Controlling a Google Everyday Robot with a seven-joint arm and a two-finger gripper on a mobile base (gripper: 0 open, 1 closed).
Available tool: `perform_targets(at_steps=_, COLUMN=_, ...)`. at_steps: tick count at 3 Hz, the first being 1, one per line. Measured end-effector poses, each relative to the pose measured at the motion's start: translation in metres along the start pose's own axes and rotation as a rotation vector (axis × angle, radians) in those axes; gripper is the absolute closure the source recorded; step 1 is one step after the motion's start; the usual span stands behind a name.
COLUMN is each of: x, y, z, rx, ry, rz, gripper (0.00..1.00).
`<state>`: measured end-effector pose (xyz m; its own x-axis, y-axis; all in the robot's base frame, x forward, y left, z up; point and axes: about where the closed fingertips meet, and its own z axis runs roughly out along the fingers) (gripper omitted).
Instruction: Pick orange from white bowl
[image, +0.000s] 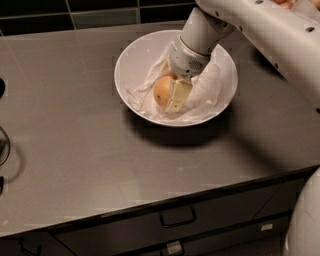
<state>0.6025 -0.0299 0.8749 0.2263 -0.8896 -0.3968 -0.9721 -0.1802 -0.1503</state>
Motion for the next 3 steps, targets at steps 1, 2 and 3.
perform_targets(at_steps=1, x=-0.007, y=0.003, z=-0.020, rx=0.056, ry=-0.011, rz=-0.025, gripper=1.00)
perform_targets(at_steps=2, x=-0.015, y=0.006, z=-0.043, rx=0.109, ry=-0.005, rz=-0.049, gripper=1.00)
perform_targets(at_steps=3, x=-0.022, y=0.007, z=-0.059, rx=0.140, ry=-0.007, rz=-0.072, gripper=1.00)
